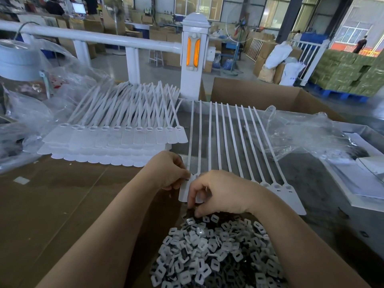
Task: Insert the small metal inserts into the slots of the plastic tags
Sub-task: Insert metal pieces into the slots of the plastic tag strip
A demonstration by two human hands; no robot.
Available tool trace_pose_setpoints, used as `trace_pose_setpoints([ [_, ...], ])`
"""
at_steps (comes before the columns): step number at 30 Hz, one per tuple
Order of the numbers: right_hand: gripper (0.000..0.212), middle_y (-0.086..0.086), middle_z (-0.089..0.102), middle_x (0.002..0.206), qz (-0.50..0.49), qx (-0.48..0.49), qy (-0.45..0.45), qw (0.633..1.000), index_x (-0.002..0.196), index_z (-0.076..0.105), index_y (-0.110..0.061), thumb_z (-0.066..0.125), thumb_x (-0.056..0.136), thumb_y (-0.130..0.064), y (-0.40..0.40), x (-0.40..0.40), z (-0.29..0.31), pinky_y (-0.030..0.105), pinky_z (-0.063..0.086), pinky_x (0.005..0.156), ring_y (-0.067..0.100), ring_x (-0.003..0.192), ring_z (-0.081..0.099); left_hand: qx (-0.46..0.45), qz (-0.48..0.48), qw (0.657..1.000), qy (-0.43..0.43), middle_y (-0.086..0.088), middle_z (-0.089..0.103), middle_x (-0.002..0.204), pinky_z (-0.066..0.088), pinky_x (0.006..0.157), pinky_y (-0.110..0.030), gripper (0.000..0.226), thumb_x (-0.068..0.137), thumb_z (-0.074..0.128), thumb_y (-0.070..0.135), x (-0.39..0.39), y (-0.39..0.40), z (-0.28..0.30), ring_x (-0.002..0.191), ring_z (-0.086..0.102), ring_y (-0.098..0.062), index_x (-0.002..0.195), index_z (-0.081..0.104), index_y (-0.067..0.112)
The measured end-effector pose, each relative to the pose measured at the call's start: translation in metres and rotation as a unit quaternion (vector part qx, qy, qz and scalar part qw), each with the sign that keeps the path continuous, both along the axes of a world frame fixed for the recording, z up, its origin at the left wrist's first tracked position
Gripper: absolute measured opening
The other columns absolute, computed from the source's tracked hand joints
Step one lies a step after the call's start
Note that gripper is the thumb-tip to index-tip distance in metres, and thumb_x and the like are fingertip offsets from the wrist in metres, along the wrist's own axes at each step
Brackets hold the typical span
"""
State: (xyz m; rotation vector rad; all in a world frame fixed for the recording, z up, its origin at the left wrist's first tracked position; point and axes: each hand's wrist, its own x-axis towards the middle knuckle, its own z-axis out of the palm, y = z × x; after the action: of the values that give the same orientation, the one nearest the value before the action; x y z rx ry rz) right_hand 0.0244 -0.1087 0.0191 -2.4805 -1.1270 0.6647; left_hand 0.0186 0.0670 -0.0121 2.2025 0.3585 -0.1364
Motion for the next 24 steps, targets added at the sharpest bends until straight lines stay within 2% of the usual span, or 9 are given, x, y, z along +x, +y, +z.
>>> trace_pose_setpoints([
  [3, 0.011, -0.007, 0.063, 0.094, 0.0, -0.007, 0.003, 1.0, 0.086, 0.072, -0.036, 0.08, 0.08, -0.034, 0.0002, -0.0018, 0.0031, 0.036, 0.044, 0.089, 0.008, 0.09, 0.06, -0.001, 0.0, 1.0, -0.001, 0.003, 0.066, 0.056, 0.042, 0.039, -0.015, 0.014, 0.086, 0.074, 0.025, -0.0003, -0.0001, -0.0002, 0.044, 0.058, -0.007, 0.081, 0.062, 0.018],
  [10, 0.021, -0.012, 0.057, 0.098, 0.008, -0.02, -0.002, 1.0, 0.094, 0.069, -0.041, 0.081, 0.077, -0.038, 0.0003, -0.005, 0.0046, 0.036, 0.039, 0.089, 0.004, 0.096, 0.054, 0.005, -0.003, 1.0, -0.011, 0.004, 0.065, 0.053, 0.04, 0.038, -0.015, 0.014, 0.087, 0.073, 0.023, -0.0003, 0.0002, -0.0025, 0.041, 0.057, -0.005, 0.08, 0.063, 0.017],
  [18, 0.013, -0.014, 0.058, 0.096, 0.012, -0.029, -0.006, 0.999, 0.084, 0.068, -0.038, 0.08, 0.079, -0.036, 0.0012, -0.0057, 0.0059, 0.035, 0.036, 0.091, 0.003, 0.099, 0.052, 0.004, -0.004, 1.0, -0.008, 0.005, 0.064, 0.052, 0.04, 0.038, -0.014, 0.013, 0.087, 0.073, 0.023, 0.0005, 0.0006, -0.0015, 0.041, 0.057, -0.004, 0.081, 0.063, 0.018],
  [21, 0.012, -0.011, 0.06, 0.095, 0.015, -0.025, 0.002, 1.0, 0.082, 0.068, -0.036, 0.08, 0.079, -0.036, 0.0011, -0.0045, 0.0053, 0.036, 0.042, 0.09, 0.004, 0.095, 0.055, 0.004, -0.005, 1.0, -0.009, 0.006, 0.065, 0.053, 0.04, 0.038, -0.014, 0.013, 0.087, 0.073, 0.024, 0.0, 0.0004, -0.0018, 0.041, 0.057, -0.003, 0.081, 0.063, 0.018],
  [24, 0.01, -0.006, 0.065, 0.09, 0.0, 0.006, 0.027, 1.0, 0.081, 0.069, -0.032, 0.079, 0.08, -0.033, -0.0007, -0.0015, 0.0027, 0.032, 0.049, 0.079, 0.005, 0.081, 0.06, 0.007, -0.005, 1.0, -0.012, 0.006, 0.065, 0.053, 0.041, 0.039, -0.015, 0.013, 0.087, 0.073, 0.024, -0.0016, 0.0002, -0.0016, 0.042, 0.058, -0.002, 0.082, 0.063, 0.019],
])
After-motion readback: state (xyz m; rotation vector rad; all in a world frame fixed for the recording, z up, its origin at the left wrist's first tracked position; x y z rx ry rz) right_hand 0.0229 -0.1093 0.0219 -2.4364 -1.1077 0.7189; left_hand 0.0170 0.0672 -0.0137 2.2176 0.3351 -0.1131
